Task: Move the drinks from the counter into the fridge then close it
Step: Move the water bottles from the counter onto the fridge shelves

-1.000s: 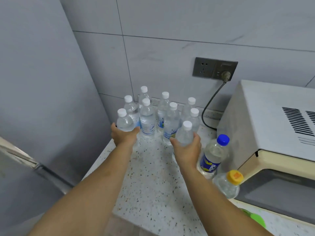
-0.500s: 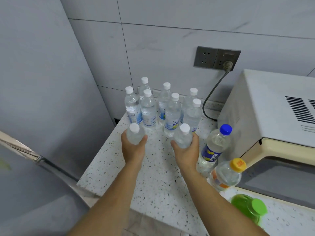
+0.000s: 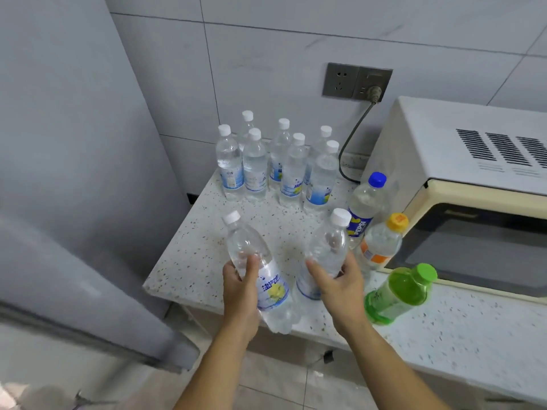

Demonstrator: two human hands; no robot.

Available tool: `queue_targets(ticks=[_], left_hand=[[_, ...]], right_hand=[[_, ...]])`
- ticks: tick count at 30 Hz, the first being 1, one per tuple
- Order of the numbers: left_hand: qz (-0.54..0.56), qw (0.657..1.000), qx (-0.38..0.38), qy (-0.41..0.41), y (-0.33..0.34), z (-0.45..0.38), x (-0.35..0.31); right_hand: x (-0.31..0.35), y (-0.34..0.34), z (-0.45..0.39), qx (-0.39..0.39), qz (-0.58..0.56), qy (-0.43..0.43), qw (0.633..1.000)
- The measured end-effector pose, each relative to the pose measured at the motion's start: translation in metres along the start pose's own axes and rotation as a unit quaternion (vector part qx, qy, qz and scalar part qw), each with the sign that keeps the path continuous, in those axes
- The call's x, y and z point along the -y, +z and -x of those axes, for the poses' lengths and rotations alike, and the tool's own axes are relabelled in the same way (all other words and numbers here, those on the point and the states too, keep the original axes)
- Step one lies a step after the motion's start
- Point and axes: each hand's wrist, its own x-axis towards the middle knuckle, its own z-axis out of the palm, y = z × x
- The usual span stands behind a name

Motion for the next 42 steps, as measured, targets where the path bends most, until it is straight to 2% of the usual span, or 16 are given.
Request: queue_targets(ticks=[3,8,11,15,18,21,23,27,34,42], left_hand=[[0.001,0.999,0.038,-0.037,-0.013,0.032,0.006],[-0.004,0.991,0.047,-0.126,-0.033,0.085,0.016],[0.088,0.975,0.063,-0.192,-0.047,0.124,0.027],[0.208,0.950,0.062,-0.226,-0.076,0.173,0.042],[0.232,0.951,0.047,-0.201,-0.109,0.211,0.050],[0.221,0.963,-0.016,-0.154,-0.151,0.245,0.057],[0.221,0.964,-0.038,-0.145,-0.169,0.255,0.056],[0.216,0.961,-0.137,-0.101,-0.231,0.284,0.047],[0.159,0.955,-0.248,-0.030,-0.346,0.326,0.021],[0.121,0.941,-0.315,0.031,-0.490,0.351,-0.026]], right_hand=[[0.011,-0.011,0.021,0.042,0.015,-0.021,0.999],[0.011,-0.027,0.051,0.111,0.014,-0.014,0.994],[0.004,-0.033,0.075,0.130,-0.069,0.071,0.986],[-0.013,-0.040,0.104,0.189,-0.165,0.223,0.942],[-0.025,-0.033,0.134,0.258,-0.159,0.317,0.899],[-0.033,-0.009,0.172,0.343,-0.127,0.340,0.866],[-0.036,0.001,0.186,0.371,-0.115,0.345,0.855],[-0.036,0.046,0.235,0.437,-0.074,0.360,0.821],[-0.034,0.154,0.325,0.517,-0.028,0.361,0.775],[-0.019,0.293,0.430,0.558,0.006,0.337,0.758]])
